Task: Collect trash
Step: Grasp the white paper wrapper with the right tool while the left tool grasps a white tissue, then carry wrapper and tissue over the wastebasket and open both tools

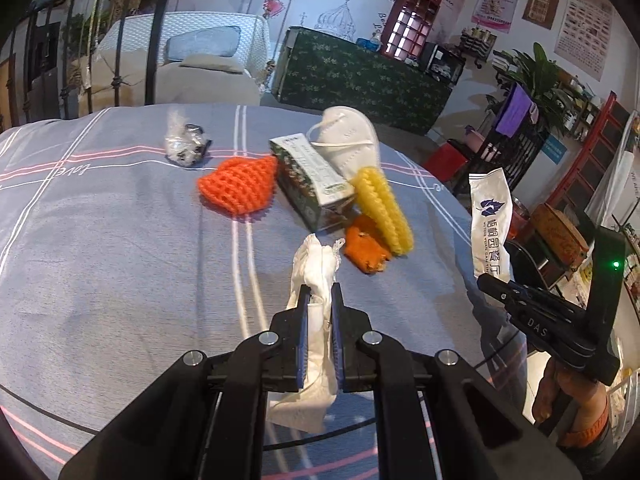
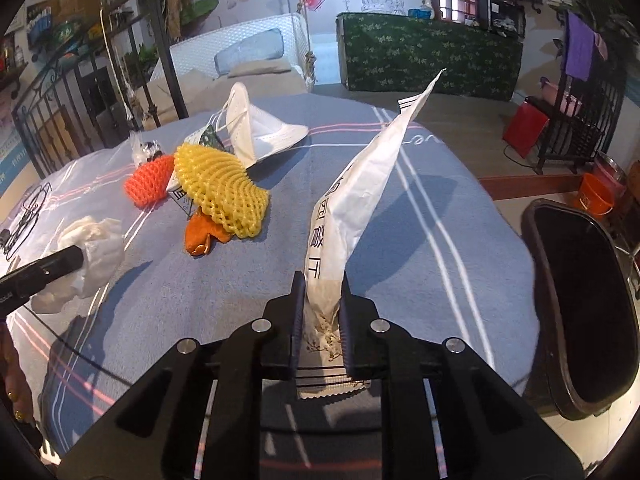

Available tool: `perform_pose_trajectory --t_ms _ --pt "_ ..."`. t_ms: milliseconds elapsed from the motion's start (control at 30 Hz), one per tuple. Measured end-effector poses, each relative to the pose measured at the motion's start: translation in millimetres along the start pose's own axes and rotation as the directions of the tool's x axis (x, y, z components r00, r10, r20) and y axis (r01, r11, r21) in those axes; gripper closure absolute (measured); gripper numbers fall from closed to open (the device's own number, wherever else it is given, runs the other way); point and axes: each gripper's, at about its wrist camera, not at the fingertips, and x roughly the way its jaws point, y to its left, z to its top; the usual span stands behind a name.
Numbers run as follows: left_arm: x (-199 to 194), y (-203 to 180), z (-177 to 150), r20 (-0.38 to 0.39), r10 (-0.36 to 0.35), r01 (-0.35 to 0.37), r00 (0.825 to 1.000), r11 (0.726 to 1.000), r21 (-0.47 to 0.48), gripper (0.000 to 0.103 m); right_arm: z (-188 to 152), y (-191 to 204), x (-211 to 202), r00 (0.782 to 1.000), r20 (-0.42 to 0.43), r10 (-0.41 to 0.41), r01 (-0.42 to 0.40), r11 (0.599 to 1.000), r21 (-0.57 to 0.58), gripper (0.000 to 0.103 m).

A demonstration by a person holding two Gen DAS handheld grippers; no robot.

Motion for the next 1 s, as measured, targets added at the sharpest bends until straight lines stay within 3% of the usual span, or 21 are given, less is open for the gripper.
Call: perform_pose_trajectory --t_ms 167,333,533,833,933,967,1000 --pt "8 -32 -4 -0.009 -0.058 0.059 0.998 0.998 0.038 0.093 -11 -28 -26 0.999 0.044 -0.028 0.025 0.998 0.050 0.087" --pt "24 -78 -10 -0.047 -0.135 0.138 0.990 0.986 0.090 0.093 -24 -70 -45 0.993 0.049 -0.111 0.106 0.990 0.096 0.087" --pt "37 -136 -15 -0.083 -0.219 0.231 0.972 0.955 0.187 0.093 -36 -129 -59 0.977 0.036 -0.210 0.202 0.967 0.157 0.087" --pt "63 -204 -18 -0.164 -0.310 0.344 0.936 0.904 0.254 0.093 -39 -204 -42 0.958 -0.030 -0.287 0.287 0.936 0.204 0.087" --pt "69 -222 -18 -0.185 -0.331 0.372 0.925 0.891 0.262 0.093 -40 -227 -29 0.959 -0.062 -0.275 0.282 0.932 0.226 0.087" --pt "70 -227 -19 -0.188 -0.333 0.374 0.924 0.888 0.268 0.093 -41 -232 -24 0.957 -0.077 -0.280 0.290 0.929 0.229 0.086" --pt "72 -231 -19 -0.190 -0.332 0.375 0.924 0.885 0.276 0.093 -43 -236 -21 0.954 -0.081 -0.289 0.301 0.925 0.233 0.078"
